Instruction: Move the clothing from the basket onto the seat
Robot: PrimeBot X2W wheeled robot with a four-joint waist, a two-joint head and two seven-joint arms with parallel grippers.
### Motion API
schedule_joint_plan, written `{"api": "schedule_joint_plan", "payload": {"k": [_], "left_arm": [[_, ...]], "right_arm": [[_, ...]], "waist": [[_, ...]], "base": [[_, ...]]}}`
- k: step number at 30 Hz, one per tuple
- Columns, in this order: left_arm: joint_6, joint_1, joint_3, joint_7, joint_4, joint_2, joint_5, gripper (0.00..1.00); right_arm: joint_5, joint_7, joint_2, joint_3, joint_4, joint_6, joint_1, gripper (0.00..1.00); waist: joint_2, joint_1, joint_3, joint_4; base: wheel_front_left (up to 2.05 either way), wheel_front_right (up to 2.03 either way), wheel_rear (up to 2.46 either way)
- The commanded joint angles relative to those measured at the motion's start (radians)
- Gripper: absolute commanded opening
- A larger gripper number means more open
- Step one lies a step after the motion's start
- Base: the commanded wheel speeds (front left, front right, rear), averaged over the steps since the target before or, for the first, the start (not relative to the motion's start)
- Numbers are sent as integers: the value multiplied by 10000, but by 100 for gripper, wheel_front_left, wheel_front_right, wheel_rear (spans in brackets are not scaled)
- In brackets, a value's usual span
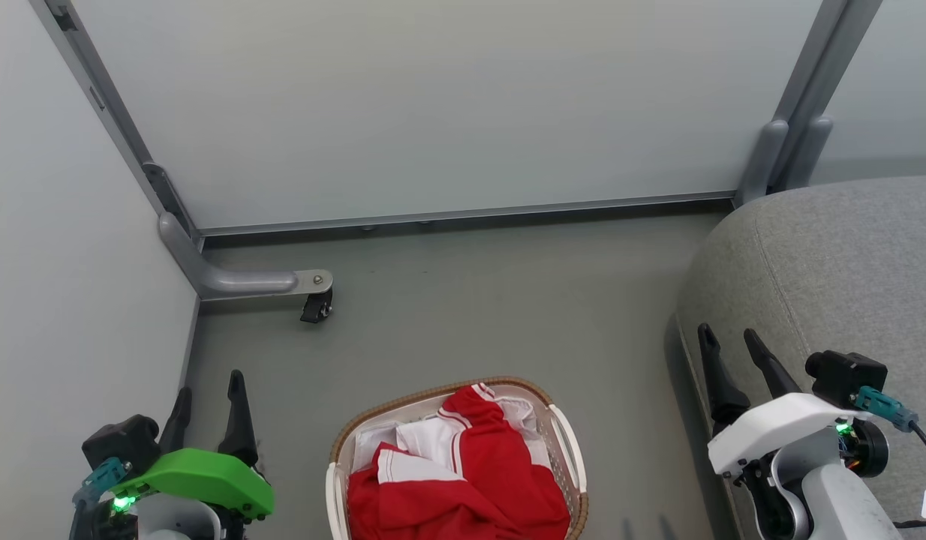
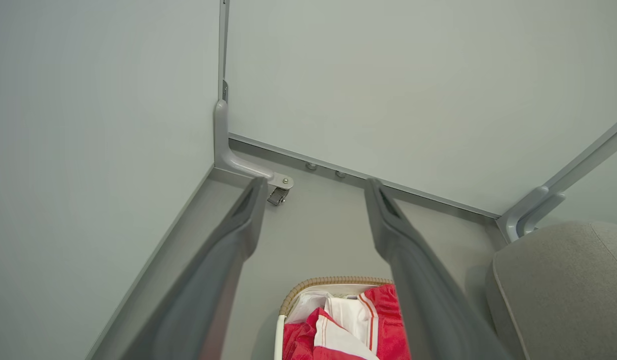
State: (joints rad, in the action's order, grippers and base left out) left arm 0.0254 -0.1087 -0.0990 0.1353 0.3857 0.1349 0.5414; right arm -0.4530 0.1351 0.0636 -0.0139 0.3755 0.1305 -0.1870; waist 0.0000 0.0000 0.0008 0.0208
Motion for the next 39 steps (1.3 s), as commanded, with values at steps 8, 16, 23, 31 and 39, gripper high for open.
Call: {"api": "schedule_joint_plan", "payload": {"k": [8, 16, 23, 31, 39], "left_arm": [[-182, 138, -84, 302, -205, -11, -988, 100], [-265, 373, -141, 489, -311, -68, -1775, 100], [-227, 483, -37, 640, -318, -197, -2295, 100], [-16, 249, 40, 816, -385, -339, -2996, 100], [485, -563, 5, 975, -237, -444, -3582, 100]], "right_arm": [[1121, 304, -56, 118, -75, 3, 133, 100], [1954, 489, -109, 196, -23, 3, 262, 100], [2608, 647, -125, 182, 52, 2, 217, 100], [3285, 816, -124, 30, -50, 2, -122, 100], [3741, 989, -119, -105, -460, 1, -840, 100]], "waist": [[0, 0, -39, -9], [0, 0, -28, -42], [0, 0, 92, -95], [0, 0, 723, -252], [0, 0, 2001, -510]], "base": [[0, 0, 0], [0, 0, 0], [0, 0, 0], [0, 0, 0], [0, 0, 0]]}}
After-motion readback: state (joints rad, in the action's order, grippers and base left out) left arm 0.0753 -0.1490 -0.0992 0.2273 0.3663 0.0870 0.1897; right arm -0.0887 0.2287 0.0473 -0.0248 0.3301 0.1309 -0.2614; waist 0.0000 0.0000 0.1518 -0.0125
